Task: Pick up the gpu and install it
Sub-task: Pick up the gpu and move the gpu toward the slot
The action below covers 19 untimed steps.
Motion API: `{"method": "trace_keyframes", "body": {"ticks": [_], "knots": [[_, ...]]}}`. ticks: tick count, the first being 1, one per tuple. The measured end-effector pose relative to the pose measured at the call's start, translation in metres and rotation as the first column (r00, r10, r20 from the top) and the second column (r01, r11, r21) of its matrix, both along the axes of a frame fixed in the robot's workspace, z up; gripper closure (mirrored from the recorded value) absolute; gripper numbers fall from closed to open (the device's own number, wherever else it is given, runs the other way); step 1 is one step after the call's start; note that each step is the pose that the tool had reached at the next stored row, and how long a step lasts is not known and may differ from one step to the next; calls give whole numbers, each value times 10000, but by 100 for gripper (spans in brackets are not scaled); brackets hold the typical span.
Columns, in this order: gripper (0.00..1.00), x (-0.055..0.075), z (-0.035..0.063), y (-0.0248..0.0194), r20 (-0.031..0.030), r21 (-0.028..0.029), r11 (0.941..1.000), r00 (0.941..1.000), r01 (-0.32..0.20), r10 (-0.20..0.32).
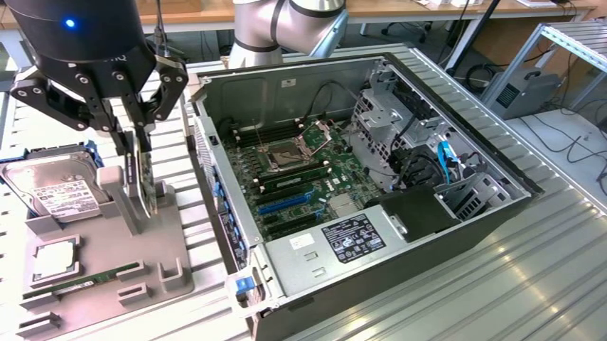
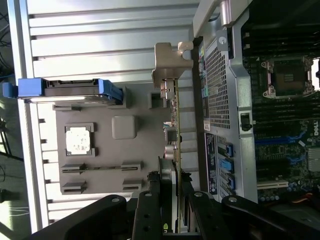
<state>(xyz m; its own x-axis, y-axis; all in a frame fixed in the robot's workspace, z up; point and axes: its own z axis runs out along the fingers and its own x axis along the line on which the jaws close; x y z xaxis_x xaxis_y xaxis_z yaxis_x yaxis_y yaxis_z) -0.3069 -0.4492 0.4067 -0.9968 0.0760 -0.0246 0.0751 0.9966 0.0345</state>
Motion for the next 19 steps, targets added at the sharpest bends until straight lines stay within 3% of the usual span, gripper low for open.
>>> {"method": "trace_keyframes", "body": {"ticks": [19], "knots": [[73, 0, 50, 0, 1, 1, 10000, 10000, 0, 0]]}}
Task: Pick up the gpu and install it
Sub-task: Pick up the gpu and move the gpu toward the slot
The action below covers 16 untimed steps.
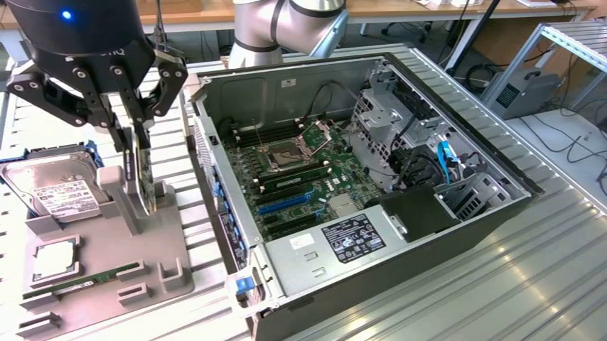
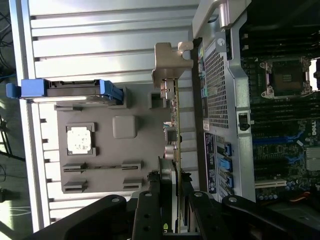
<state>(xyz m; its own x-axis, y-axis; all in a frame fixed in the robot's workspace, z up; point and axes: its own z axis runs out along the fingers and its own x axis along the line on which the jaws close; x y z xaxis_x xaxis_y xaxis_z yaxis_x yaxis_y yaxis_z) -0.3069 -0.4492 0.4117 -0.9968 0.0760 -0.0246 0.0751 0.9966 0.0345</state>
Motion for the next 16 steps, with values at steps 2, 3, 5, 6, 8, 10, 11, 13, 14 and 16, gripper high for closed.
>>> {"method": "trace_keyframes", "body": {"ticks": [2, 3, 5, 6, 8, 10, 11, 13, 14, 16], "knots": [[73, 0, 4, 0, -1, -1, 10000, 10000, 0, 0], [73, 0, 6, 0, -1, -1, 10000, 10000, 0, 0], [73, 0, 9, 0, 0, 0, 10000, 10000, 0, 0], [73, 0, 11, 0, -1, 0, 10000, 10000, 0, 0], [73, 0, 15, 0, -1, 0, 10000, 10000, 0, 0], [73, 0, 18, 0, 0, 0, 10000, 10000, 0, 0], [73, 0, 21, 0, -1, -1, 10000, 10000, 0, 0], [73, 0, 25, 0, -1, 0, 10000, 10000, 0, 0], [73, 0, 28, 0, 0, -1, 10000, 10000, 0, 0], [73, 0, 32, 0, -1, 0, 10000, 10000, 0, 0]]}}
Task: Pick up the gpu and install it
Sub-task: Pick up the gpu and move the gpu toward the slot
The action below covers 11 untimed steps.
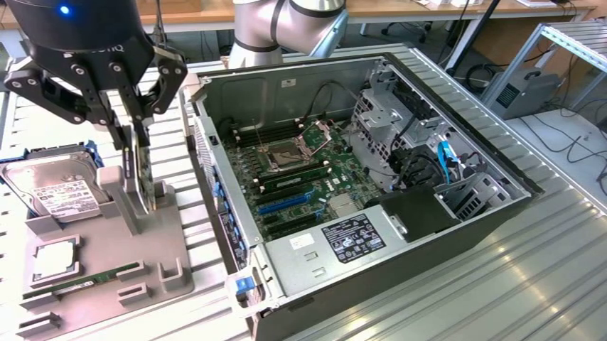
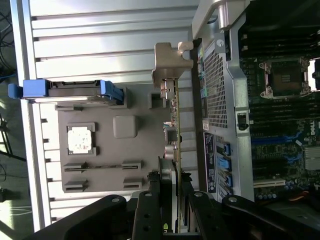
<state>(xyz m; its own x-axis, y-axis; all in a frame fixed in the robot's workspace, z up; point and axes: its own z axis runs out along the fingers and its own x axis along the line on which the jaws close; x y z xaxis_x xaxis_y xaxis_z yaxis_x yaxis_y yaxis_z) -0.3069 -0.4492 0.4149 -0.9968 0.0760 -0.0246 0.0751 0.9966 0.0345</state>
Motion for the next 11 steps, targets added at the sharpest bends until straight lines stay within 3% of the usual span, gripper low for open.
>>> {"method": "trace_keyframes", "body": {"ticks": [11], "knots": [[73, 0, 33, 0, 0, 0, 10000, 10000, 0, 0]]}}
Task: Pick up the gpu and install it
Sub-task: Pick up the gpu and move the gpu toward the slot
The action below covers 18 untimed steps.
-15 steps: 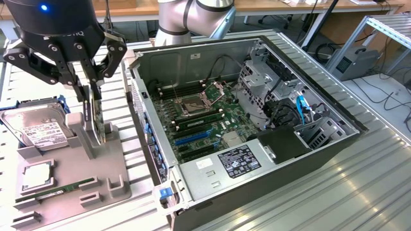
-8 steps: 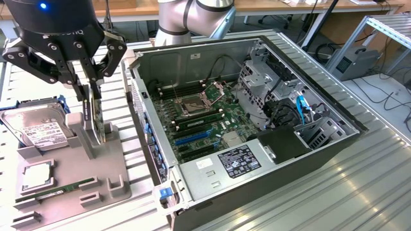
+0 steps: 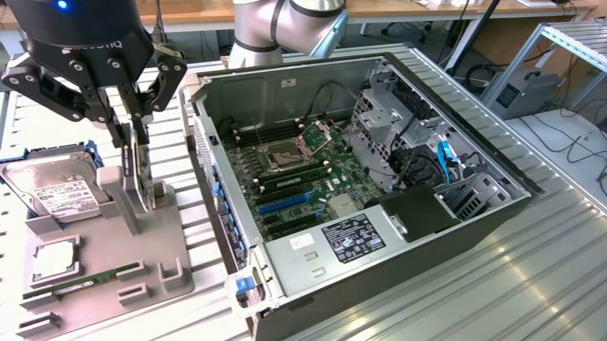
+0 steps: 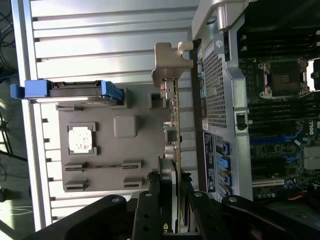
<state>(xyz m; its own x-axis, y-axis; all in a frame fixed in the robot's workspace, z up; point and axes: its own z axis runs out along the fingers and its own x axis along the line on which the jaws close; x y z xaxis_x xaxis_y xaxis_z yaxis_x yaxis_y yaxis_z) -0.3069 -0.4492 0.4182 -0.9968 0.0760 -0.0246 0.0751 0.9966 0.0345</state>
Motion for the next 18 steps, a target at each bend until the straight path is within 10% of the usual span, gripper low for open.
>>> {"method": "trace_keyframes", "body": {"ticks": [18], "knots": [[73, 0, 40, 0, 0, -1, 10000, 10000, 0, 0]]}}
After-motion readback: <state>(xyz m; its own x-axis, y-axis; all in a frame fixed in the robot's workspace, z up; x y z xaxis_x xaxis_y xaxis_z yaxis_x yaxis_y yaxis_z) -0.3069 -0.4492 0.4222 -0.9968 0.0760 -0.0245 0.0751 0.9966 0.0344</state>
